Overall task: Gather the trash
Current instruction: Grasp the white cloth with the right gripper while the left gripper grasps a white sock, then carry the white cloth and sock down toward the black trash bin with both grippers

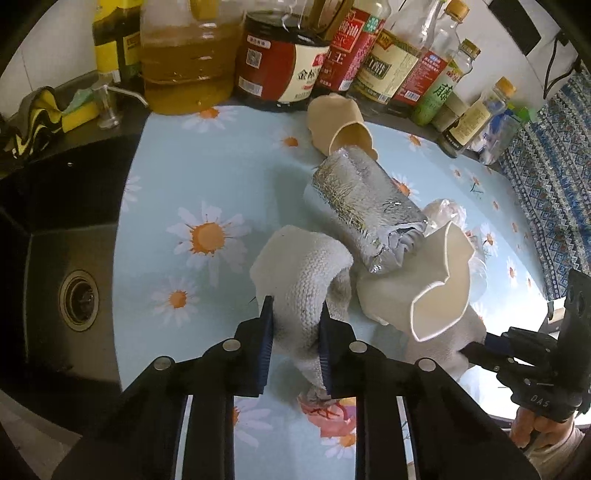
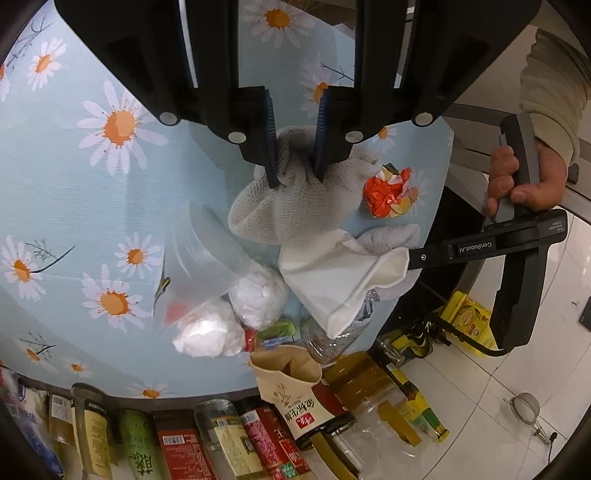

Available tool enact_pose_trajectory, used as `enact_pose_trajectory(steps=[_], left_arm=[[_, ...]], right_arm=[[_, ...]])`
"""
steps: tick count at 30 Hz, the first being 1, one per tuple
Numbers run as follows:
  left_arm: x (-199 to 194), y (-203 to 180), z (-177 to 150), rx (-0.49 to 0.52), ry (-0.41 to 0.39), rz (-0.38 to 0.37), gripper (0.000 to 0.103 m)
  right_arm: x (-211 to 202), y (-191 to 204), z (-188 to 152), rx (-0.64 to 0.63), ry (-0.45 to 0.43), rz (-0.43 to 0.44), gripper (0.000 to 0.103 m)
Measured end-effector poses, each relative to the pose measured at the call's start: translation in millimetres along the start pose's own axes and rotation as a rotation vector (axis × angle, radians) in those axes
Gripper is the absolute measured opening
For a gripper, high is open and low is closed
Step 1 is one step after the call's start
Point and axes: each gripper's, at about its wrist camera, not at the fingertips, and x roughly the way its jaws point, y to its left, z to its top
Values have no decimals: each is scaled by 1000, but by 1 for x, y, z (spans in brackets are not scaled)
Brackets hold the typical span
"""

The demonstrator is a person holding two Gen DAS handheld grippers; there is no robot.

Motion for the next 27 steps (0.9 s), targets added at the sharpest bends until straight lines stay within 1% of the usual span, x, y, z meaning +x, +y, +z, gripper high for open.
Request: enact_pose_trajectory(steps=[5, 12, 19, 27], left_arm=[[-20, 6, -5, -31, -54, 10, 20], [-48, 10, -22, -42, -98, 4, 20], [-78, 14, -51, -52, -135, -16, 20], [-105, 13, -96, -53, -158, -47, 20]], right_arm=[[-12, 9, -3, -11, -29, -10, 20], [-30, 25, -17, -15, -60, -27, 20], [-44, 46, -38, -26, -87, -42, 20], [-55, 75, -67, -46, -101, -53, 20]])
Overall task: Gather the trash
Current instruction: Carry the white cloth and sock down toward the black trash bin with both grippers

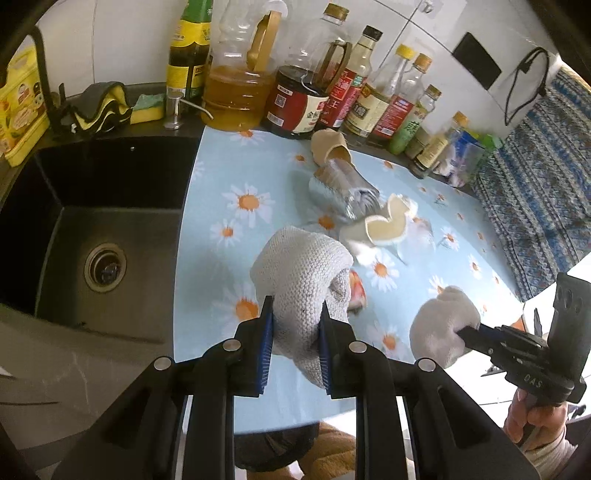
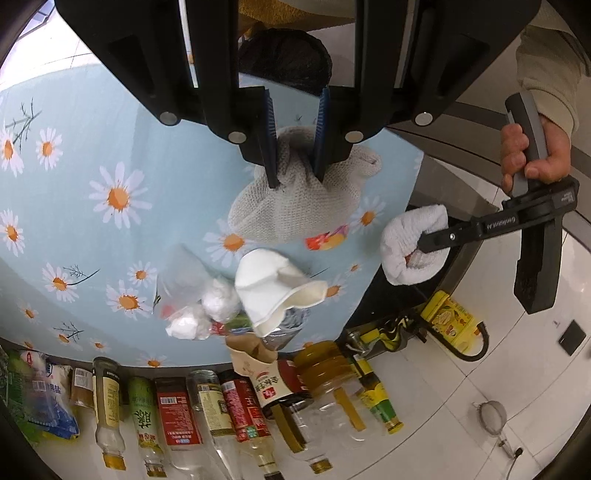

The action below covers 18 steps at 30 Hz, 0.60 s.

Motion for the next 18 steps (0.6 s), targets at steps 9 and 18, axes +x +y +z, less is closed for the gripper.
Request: enact_pose_trajectory(steps=[9, 18], left_arm=[[-26, -1, -53, -1, 5, -30, 20], [-33, -3, -95, 27, 37, -57, 20]], right_arm=[[-9, 32, -31, -27, 5, 15, 20], [-11, 53, -64, -44, 30, 8, 20]])
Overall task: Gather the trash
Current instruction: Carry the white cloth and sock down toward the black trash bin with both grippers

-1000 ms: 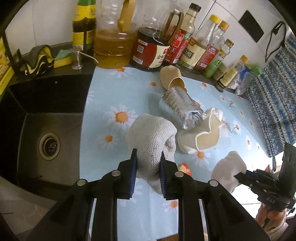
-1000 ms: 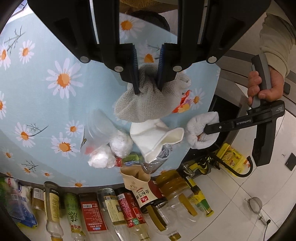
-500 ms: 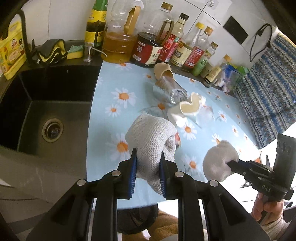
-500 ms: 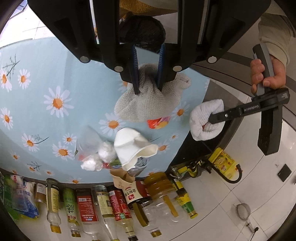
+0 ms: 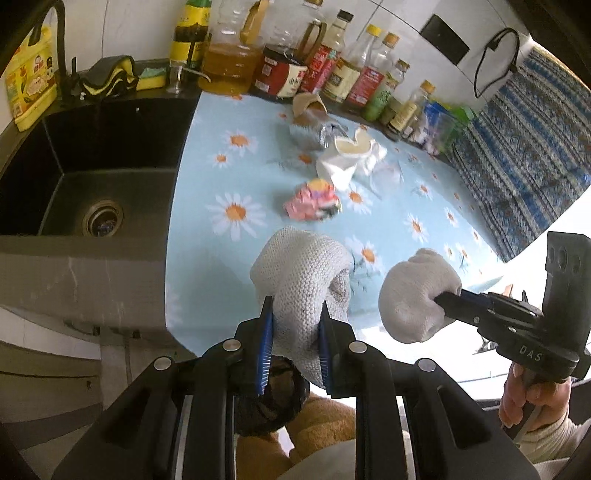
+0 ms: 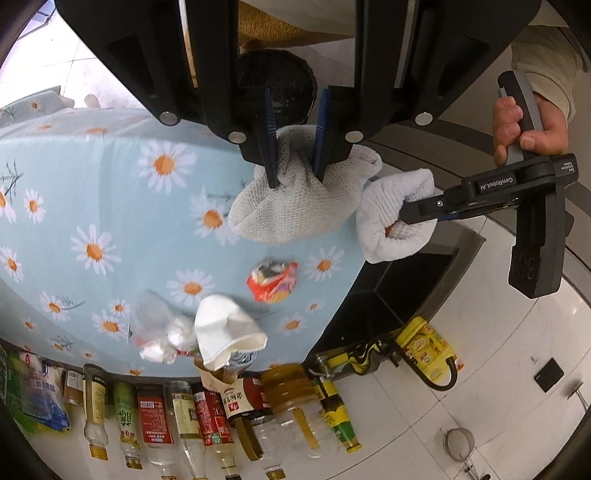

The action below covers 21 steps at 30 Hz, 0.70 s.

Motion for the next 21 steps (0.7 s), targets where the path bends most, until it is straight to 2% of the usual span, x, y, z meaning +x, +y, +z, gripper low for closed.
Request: enact_pose_trajectory(steps=[8, 13, 21], left_arm=[[7, 1, -36, 2, 40, -15, 20], [20, 9, -61, -37, 66, -14, 20], [52, 31, -99, -142, 162, -12, 20]], right_arm=[[13, 11, -29, -9, 58, -5, 20], [30, 13, -49, -18, 128, -12, 20], [67, 12, -79, -26, 242, -20, 20]])
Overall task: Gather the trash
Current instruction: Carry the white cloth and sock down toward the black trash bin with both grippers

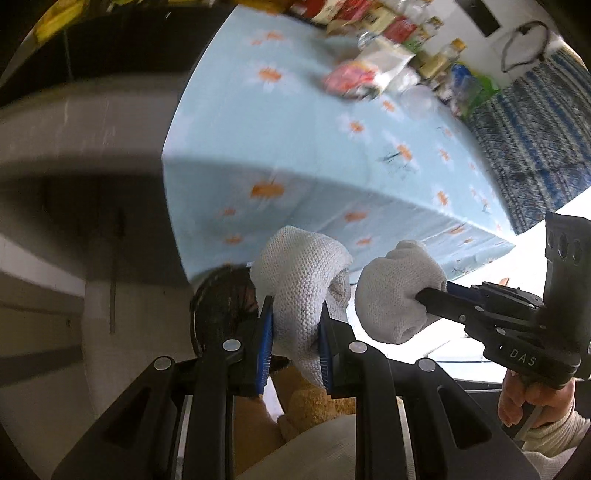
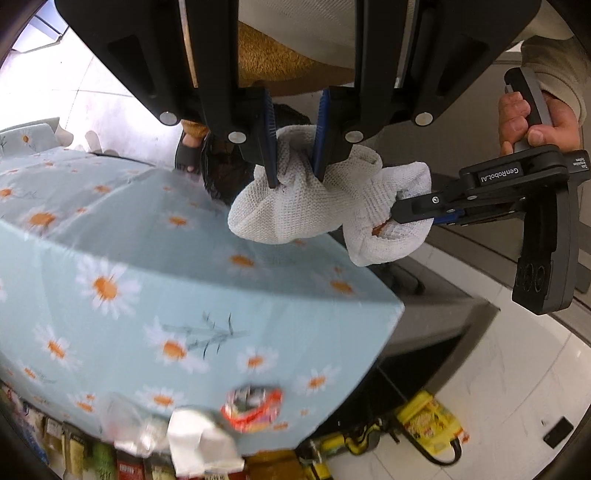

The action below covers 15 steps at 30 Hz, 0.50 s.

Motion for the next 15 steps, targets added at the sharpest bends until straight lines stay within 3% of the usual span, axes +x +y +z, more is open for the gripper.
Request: enact_pose_trajectory(steps=[7, 15], left_arm=[[35, 17, -19, -64, 83, 13, 20], [77, 38, -35, -104, 175, 39, 20]], right_arm=[[38, -9, -16, 5, 81, -23, 20], [85, -27, -29, 62, 179, 8, 20]])
